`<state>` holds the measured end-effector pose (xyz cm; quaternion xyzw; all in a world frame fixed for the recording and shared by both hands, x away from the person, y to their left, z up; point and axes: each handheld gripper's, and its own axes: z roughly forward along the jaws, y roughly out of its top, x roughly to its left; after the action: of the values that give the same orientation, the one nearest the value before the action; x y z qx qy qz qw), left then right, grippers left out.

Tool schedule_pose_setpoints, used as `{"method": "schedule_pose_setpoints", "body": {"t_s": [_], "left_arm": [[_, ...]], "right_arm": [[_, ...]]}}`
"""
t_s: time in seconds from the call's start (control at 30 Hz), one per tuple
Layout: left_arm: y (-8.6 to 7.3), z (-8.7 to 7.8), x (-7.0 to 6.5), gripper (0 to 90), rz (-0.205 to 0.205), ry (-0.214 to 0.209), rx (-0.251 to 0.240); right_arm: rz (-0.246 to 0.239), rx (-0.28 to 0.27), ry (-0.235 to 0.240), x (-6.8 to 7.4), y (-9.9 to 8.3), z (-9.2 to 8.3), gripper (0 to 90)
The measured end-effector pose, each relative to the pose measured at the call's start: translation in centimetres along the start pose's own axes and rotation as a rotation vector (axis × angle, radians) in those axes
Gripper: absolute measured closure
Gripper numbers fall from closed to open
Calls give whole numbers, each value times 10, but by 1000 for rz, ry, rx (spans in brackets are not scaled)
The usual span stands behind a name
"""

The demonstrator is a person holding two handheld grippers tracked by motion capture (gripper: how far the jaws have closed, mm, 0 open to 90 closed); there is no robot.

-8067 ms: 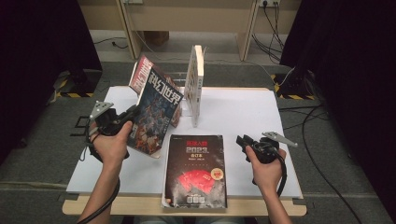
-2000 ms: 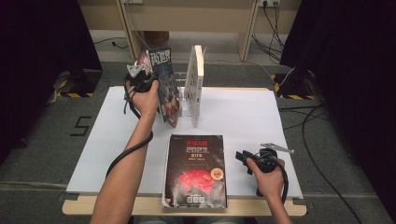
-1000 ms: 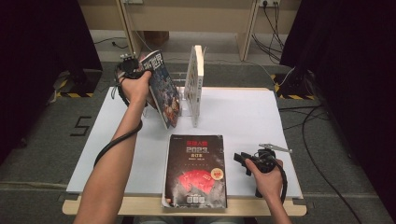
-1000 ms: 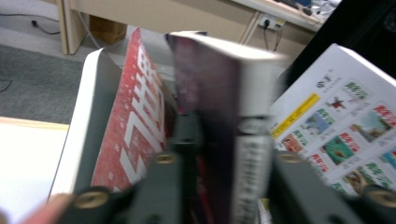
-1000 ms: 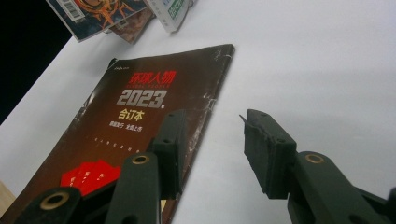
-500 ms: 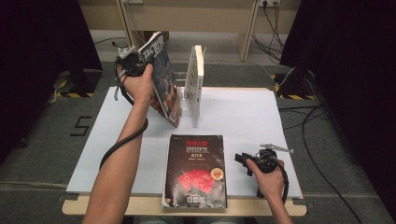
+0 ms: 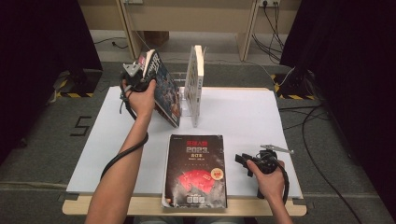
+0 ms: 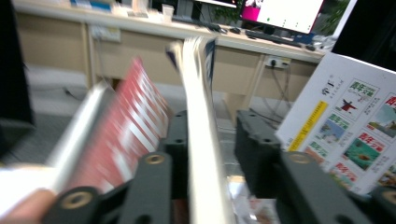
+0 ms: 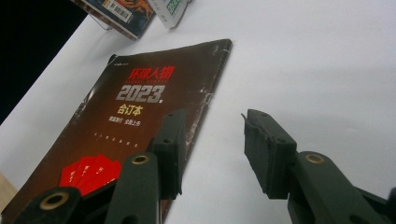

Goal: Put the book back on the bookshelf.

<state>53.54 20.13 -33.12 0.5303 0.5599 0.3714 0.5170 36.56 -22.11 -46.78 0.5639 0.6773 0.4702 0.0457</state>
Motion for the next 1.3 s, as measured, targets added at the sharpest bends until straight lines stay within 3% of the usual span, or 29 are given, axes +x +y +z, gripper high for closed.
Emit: {"method": "schedule_pose_setpoints", "body": {"t_s": [0.2, 0.3, 0.4, 0.6, 0.87, 1.07, 1.23, 1.3], "left_arm": [[14, -17, 15, 470, -47, -12, 1], [20, -29, 23, 418, -28, -29, -9], [20, -39, 32, 383, -68, -44, -1], [9, -55, 46, 335, -140, -60, 24], [-9, -67, 51, 289, -150, -65, 47], [-26, -64, 52, 325, -160, -73, 87], [-38, -50, 50, 373, -191, -94, 119], [-40, -43, 48, 356, -194, -85, 126]], "right_arm": [[-1, 7, -2, 3, -1, 1, 593], [-5, 7, 1, 5, -1, 1, 592], [-7, 8, 0, 5, -1, 2, 592], [1, 23, 0, 6, -2, 4, 591], [-5, 25, 0, 8, -2, 6, 591], [-6, 24, 2, 9, -2, 6, 591], [-3, 24, 1, 8, -3, 5, 590], [-5, 23, 2, 8, -3, 5, 590]]}}
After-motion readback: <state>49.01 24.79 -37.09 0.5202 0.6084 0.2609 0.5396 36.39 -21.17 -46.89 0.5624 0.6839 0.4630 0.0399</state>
